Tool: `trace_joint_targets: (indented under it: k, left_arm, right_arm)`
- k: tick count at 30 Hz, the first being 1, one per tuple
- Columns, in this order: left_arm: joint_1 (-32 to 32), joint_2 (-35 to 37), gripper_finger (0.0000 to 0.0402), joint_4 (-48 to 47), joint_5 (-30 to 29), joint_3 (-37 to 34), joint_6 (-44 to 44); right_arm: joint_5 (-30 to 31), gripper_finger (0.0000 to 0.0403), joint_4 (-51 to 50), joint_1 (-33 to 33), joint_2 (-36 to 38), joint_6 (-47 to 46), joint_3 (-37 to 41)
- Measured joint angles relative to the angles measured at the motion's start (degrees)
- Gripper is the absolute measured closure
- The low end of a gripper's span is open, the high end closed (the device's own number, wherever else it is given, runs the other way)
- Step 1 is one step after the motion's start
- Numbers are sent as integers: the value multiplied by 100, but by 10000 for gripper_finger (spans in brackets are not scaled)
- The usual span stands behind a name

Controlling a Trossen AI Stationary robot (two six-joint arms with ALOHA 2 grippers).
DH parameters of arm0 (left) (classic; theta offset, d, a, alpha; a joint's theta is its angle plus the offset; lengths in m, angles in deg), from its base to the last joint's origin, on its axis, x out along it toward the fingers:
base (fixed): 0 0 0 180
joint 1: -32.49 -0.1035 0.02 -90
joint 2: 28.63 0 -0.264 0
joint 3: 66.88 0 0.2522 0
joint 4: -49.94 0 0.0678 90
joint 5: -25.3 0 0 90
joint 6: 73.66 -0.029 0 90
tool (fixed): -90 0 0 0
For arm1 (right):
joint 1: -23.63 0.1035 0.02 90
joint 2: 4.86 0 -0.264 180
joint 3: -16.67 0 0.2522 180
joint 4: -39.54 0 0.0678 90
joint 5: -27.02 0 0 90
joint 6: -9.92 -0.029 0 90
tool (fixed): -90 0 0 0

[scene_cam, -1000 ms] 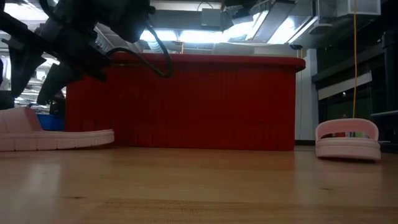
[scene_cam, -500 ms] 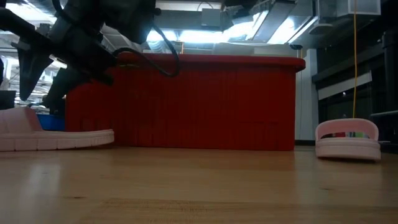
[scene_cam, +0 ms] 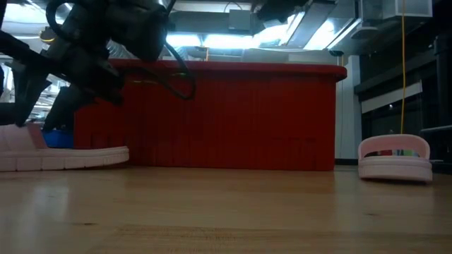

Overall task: Pick and place slides into bin
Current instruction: Put the left pink slide into the red bin

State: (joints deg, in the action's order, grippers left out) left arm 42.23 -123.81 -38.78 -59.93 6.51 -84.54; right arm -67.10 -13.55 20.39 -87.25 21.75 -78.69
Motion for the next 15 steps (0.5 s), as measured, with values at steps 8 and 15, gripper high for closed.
trace_joint_targets:
  k: [8,15]
  left_arm:
    - [2,-2,253,17,197,-8,-148]
    - [38,-2,253,19,693,-8,-234]
  right_arm:
    - [0,397,100,0,0,-127,30]
    - [-2,397,100,15,0,-175,30]
